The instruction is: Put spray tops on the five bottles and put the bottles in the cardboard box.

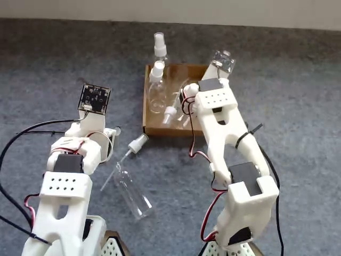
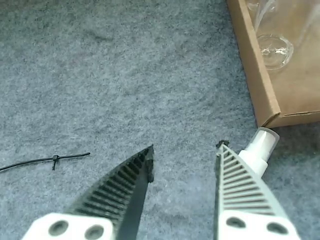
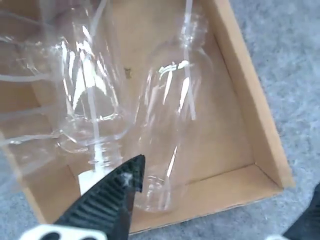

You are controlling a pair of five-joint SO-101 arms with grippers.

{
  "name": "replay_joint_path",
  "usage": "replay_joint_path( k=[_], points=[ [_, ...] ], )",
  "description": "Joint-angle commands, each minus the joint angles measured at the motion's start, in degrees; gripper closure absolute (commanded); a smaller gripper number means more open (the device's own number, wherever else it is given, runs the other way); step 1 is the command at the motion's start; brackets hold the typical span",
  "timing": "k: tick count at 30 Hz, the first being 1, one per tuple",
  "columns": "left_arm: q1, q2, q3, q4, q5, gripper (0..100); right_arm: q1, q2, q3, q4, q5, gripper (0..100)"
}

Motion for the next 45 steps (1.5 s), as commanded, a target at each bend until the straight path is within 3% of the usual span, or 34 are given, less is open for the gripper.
replay_joint_path(
  k=[1, 22, 38, 45],
  points=[
    [1.0, -0.6, -0.3, -1.1, 0.4, 80, 0.4, -3.5, -2.8, -0.6, -0.4, 65.5],
    [1.0, -0.9, -0.2, -1.1, 0.4, 80, -0.2, -5.8, -8.1, -1.3, 1.8, 67.8],
    [1.0, -0.8, -0.1, -1.1, 0.4, 80, 0.0, 8.6, -12.2, -0.3, 1.7, 68.2],
    [1.0, -0.8, -0.1, -1.1, 0.4, 80, 0.9, 9.1, -12.2, -0.6, 1.9, 87.5]
  ],
)
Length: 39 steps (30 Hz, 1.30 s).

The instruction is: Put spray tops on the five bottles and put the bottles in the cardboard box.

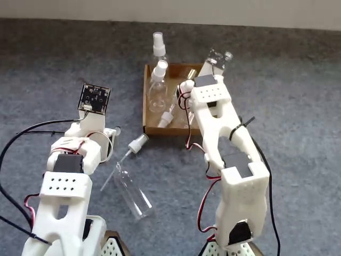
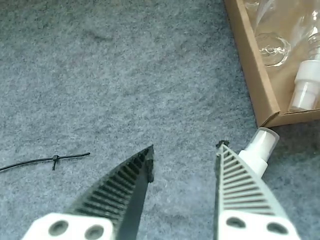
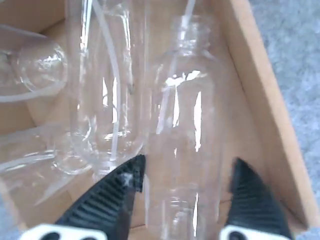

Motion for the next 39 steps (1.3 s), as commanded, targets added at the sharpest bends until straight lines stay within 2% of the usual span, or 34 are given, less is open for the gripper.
replay_joint_path(
  k=[1, 7, 15, 21, 24, 33, 37, 39],
  points=[
    [1.0, -0.8, -0.1, -1.1, 0.4, 80, 1.5, -1.3, -3.3, 0.3, 0.7, 90.1],
    [1.0, -0.8, -0.1, -1.1, 0.4, 80, 3.8, -3.3, -5.0, 0.8, 0.6, 93.0],
    [1.0, -0.6, 0.0, -2.1, 0.4, 80, 6.6, -14.8, -5.1, 4.4, 0.8, 93.0],
    [0.9, -0.6, 0.0, -2.1, 0.4, 80, 16.0, -17.9, -4.6, 4.4, 2.5, 93.0],
    [0.9, -0.5, 0.0, -2.1, 0.4, 80, 20.0, -17.8, -4.5, 7.0, 10.5, 92.9],
    [0.9, -0.5, 0.5, -2.3, 0.4, 80, 27.6, -15.1, -1.3, 16.0, 45.5, 92.9],
    [1.0, -0.6, 0.6, -2.3, 0.4, 80, 29.4, -11.6, 3.4, 17.7, 57.0, 92.3],
    [1.0, -0.6, 0.7, -2.3, 0.4, 80, 29.8, -10.8, 4.6, 20.2, 57.8, 88.2]
  ],
)
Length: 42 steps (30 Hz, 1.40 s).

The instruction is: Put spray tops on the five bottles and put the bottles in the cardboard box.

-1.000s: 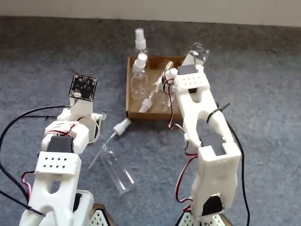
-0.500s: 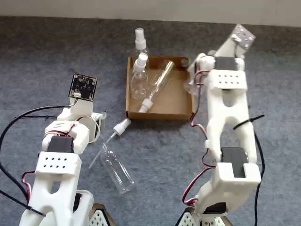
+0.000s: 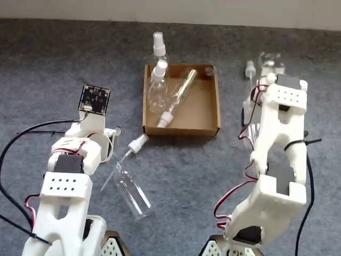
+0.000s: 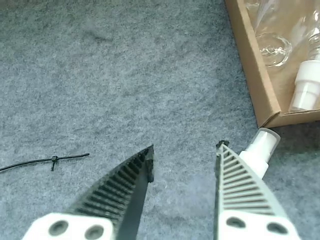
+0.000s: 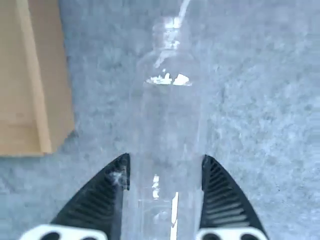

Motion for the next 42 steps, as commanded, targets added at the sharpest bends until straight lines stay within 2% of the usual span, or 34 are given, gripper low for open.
replay_joint_path(
  k=[1, 6, 16, 20, 26, 29, 33, 42],
  points=[
    [1.0, -0.6, -0.2, -1.1, 0.4, 80, 1.5, -0.4, 0.1, 3.8, 3.2, 84.9],
    [1.0, -0.6, -0.2, -1.1, 0.4, 80, 1.3, -0.7, 0.1, 7.3, 3.8, 70.4],
    [1.0, -0.6, -0.2, -1.1, 0.4, 80, -3.0, -0.8, -7.4, 9.6, -2.1, 70.0],
    [1.0, -0.6, -0.2, -1.1, 0.4, 80, -7.7, -0.8, -14.7, 10.0, -9.0, 70.0],
    [1.0, -0.6, -0.2, -1.1, 0.4, 80, -21.7, -0.2, -24.9, 9.3, -22.5, 70.0],
    [0.8, -0.6, 0.0, -2.1, 0.4, 80, -26.7, -0.2, -26.7, 4.0, -30.3, 70.0],
    [0.6, -0.7, 0.6, -2.6, 0.4, 80, -28.9, -0.1, -23.7, -5.0, -38.6, 70.0],
    [0.8, -0.6, 0.6, -2.6, 0.4, 80, -30.9, -0.1, -16.3, -17.1, -41.2, 70.0]
  ],
)
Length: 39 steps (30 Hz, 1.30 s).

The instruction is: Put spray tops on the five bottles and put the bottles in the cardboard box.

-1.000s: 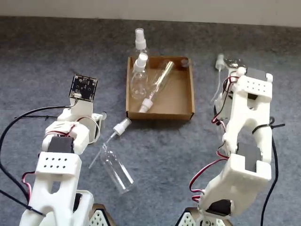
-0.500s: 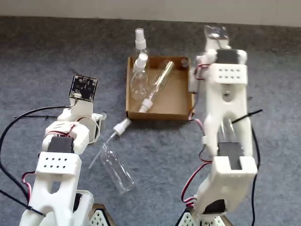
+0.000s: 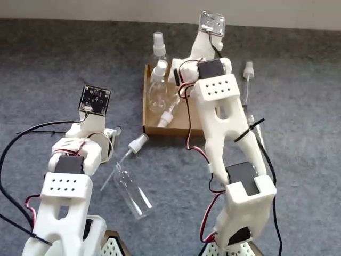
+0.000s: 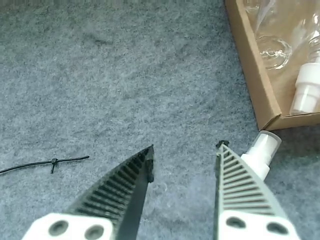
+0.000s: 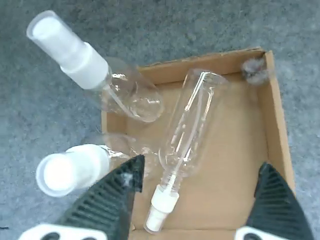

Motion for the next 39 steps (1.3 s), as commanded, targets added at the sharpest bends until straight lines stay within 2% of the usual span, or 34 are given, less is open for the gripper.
replay_joint_path(
  k=[1, 7, 21, 39],
  points=[
    [0.8, -0.7, -0.5, -1.0, 0.4, 80, -0.9, -0.7, 0.0, -4.0, -0.5, 70.0],
    [0.8, -0.9, -0.4, -1.0, 0.4, 80, -0.7, 4.4, -0.6, -4.3, -0.7, 70.0],
    [0.9, -1.0, -0.2, -1.0, 0.4, 80, -0.7, 20.2, -20.4, 1.8, -0.7, 70.0],
    [0.9, -1.0, -0.2, -1.0, 0.4, 80, 1.1, 23.0, -21.0, 1.9, -0.7, 70.2]
  ],
)
